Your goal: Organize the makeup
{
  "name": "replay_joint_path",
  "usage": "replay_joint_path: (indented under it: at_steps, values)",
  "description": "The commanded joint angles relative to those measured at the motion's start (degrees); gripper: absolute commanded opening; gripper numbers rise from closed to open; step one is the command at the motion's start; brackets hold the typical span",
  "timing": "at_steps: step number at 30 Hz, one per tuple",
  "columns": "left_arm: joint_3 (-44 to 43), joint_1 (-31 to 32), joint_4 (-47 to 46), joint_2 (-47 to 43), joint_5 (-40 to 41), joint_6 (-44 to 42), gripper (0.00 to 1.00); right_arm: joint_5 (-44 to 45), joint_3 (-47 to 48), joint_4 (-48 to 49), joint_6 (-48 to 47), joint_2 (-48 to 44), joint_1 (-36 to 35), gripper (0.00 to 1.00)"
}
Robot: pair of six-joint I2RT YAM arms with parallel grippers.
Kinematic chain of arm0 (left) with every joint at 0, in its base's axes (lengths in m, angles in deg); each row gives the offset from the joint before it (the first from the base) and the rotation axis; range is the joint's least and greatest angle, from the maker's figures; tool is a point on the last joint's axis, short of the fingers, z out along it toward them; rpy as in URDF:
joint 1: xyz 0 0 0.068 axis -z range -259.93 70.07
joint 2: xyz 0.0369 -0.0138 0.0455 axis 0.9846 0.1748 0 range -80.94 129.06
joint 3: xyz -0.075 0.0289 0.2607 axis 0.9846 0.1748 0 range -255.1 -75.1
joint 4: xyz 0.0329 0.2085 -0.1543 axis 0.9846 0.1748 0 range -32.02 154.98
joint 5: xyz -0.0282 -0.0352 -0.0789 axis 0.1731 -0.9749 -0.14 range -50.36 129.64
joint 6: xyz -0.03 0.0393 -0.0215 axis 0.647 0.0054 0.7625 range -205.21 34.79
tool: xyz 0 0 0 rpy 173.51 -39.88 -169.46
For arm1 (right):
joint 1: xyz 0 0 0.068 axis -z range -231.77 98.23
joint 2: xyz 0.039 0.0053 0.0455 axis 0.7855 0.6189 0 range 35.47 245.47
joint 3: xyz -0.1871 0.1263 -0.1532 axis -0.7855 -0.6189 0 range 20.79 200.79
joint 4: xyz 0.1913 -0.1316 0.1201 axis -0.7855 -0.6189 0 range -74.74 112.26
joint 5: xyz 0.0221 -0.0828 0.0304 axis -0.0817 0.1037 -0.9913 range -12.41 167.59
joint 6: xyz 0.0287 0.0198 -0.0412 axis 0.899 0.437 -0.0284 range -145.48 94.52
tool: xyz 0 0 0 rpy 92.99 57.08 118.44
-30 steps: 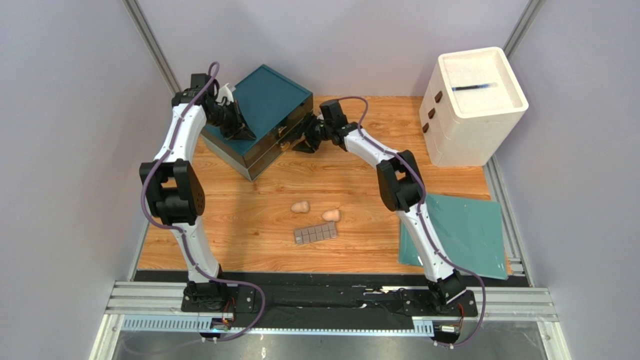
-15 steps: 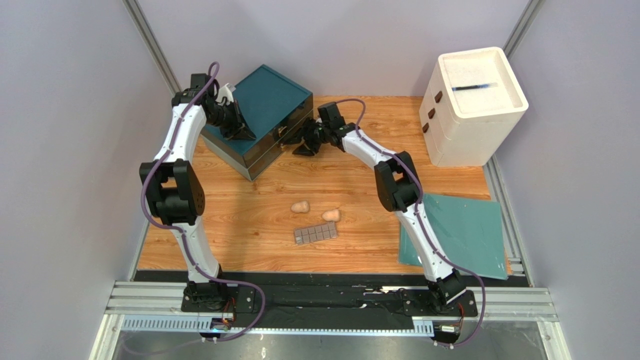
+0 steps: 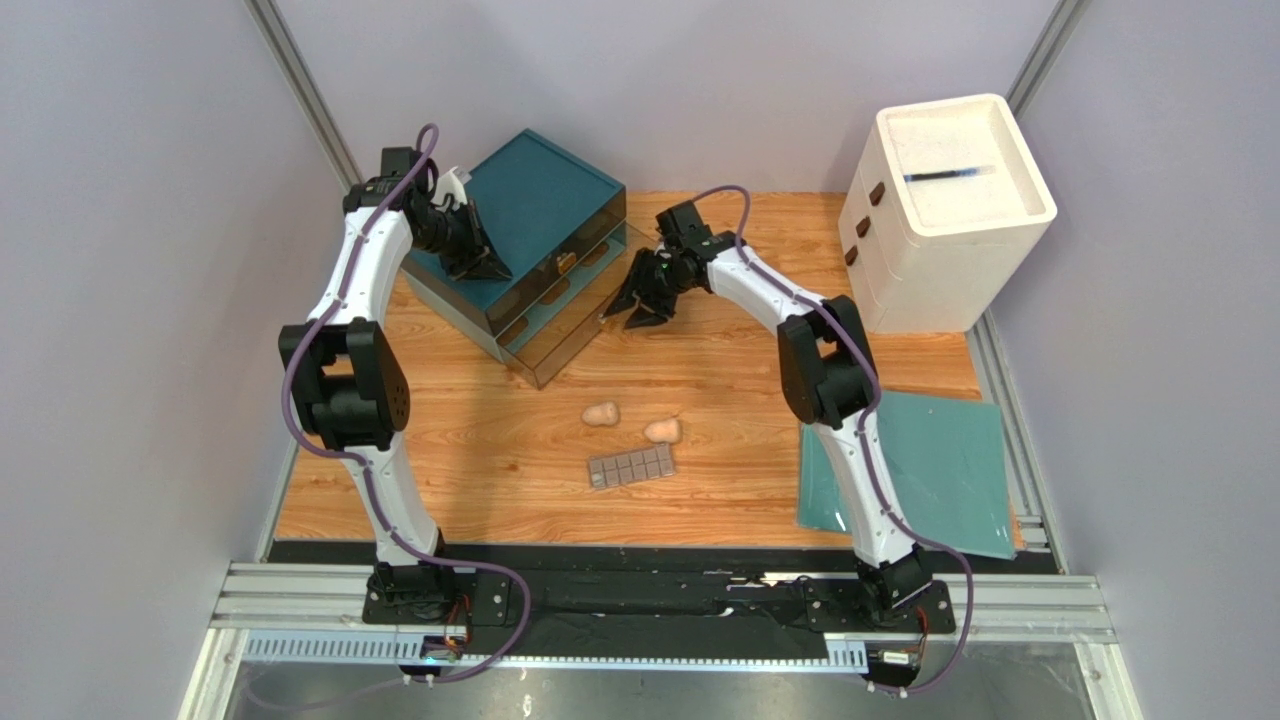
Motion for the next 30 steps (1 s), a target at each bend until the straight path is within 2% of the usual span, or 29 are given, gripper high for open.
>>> replay_joint_path:
  at_steps: [1,5,10,17,24,27,30]
  values:
    - [0.83,0.24,2.64,-0.45,-1.1,-0.61,0.03,4.33,-9.07,-12.51,-10.29,-5.97,0.65,0.41]
    - [1.1,0.24,2.55,-0.36,-1.19,-0.78,0.03,4.77,-11.29,-12.95,-11.18,-8.53,0.65,0.43]
    - [0.83,0.24,2.28,-0.01,-1.63,-0.52,0.03,8.45,-8.39,-14.18,-13.11,-11.08,0.56,0.51]
    - [-0.57,0.24,2.28,0.52,-1.81,-0.61,0.03,10.05,-9.26,-17.07,-23.21,-19.43,0.12,0.59]
    - [-0.4,0.24,2.2,1.31,-2.07,-0.69,0.03,10.83,-16.64,-23.05,-37.0,-23.22,-4.78,0.66]
    - [-0.4,0.24,2.2,1.4,-1.98,-0.96,0.03,12.93,-18.58,-26.22,-39.92,-22.61,-8.12,0.68]
    - [-0.22,0.24,2.37,1.57,-1.9,-1.13,0.03,15.12,-20.86,-26.48,-41.42,-22.17,-11.2,0.75]
